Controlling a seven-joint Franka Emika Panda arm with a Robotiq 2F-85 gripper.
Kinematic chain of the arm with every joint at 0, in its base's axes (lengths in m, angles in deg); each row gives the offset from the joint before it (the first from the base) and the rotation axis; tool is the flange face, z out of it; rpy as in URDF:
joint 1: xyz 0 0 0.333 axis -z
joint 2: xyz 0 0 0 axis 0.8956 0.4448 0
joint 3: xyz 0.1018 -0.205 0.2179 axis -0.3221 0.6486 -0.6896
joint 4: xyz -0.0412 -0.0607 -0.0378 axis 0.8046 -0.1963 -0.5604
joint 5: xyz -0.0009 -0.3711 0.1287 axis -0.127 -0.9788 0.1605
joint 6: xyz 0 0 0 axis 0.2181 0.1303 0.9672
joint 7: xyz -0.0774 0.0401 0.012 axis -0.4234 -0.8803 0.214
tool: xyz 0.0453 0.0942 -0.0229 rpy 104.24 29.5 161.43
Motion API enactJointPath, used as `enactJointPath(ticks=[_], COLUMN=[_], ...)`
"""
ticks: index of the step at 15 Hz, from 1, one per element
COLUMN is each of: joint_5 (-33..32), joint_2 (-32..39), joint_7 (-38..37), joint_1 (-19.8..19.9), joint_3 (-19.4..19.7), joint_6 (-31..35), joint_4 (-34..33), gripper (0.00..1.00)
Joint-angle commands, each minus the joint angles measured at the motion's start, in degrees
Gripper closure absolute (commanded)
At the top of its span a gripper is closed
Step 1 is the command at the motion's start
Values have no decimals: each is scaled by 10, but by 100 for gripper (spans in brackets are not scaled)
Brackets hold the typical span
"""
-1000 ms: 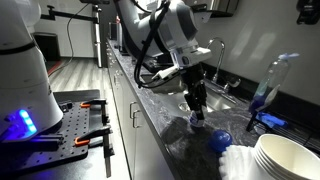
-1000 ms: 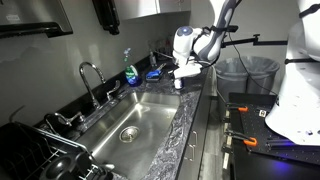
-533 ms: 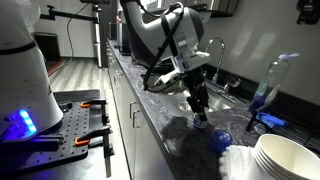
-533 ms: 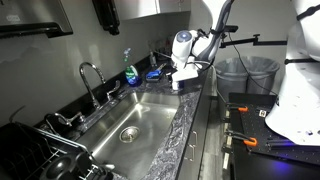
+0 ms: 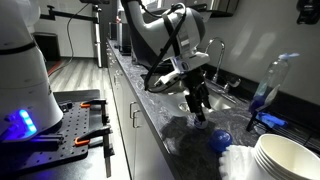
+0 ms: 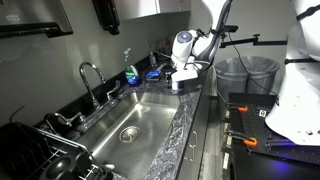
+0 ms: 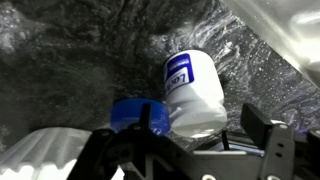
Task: Pick the bottle and move it to the left on the counter
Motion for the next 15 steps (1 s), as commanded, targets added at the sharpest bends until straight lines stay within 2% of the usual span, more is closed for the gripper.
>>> enactJointPath(ticks=[1,5,10,15], joint_5=[-23,-47,-39,-11], joint_2=[-59,-133,-211,-255], joint_7=[0,10,50,132], joint_1=[-3,-3,3,8], joint_3=[6,6,4,11], joint_6=[7,7,27,81], joint_4=[30,67,119,169], gripper=[0,0,0,0])
